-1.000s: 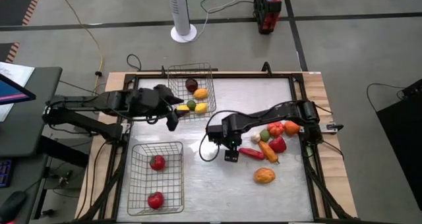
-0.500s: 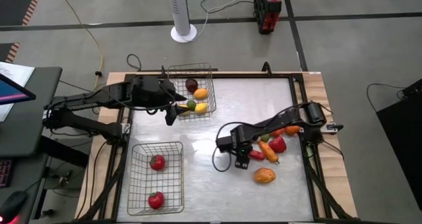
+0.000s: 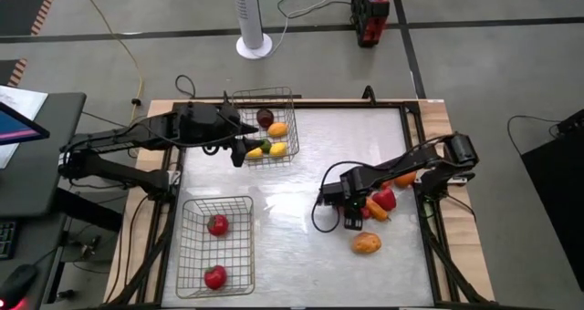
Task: Sort produce into baskets
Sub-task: Put the red chili pepper into the bottom wire basket
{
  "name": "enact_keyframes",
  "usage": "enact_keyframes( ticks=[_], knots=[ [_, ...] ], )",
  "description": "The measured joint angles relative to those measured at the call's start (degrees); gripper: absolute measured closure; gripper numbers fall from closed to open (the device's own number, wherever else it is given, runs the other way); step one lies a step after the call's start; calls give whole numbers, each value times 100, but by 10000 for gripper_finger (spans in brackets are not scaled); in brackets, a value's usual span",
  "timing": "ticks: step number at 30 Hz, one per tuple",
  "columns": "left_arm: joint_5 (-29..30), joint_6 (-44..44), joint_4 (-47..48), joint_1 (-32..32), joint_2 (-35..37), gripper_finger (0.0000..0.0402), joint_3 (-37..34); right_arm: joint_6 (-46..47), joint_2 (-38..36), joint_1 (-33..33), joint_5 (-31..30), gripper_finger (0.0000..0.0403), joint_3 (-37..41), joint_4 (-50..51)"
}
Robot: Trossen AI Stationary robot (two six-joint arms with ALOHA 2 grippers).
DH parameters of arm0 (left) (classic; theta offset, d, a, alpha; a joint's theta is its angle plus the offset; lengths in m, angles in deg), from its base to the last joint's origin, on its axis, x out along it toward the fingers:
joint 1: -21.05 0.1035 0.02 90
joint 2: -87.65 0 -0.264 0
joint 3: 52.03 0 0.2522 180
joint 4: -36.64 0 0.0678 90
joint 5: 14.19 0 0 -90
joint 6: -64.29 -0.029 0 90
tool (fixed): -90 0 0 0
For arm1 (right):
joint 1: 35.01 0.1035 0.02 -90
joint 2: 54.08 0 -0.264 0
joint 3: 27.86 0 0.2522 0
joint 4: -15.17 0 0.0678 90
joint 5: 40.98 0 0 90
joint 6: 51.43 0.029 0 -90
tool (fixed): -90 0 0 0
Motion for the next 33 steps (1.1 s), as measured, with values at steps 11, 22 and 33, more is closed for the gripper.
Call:
enact_keyframes(
  ticks=[11,22,33],
  knots=[
    [65,334,-16,2,434,163,-2,-428,-165,-520,243,246,-601,-77],
    [101,283,-22,180,1194,163,-2,-756,-349,-744,254,243,-2405,-1492],
    [109,240,-36,328,1602,163,-2,-684,-76,-728,263,238,-2640,-4518]
  ],
)
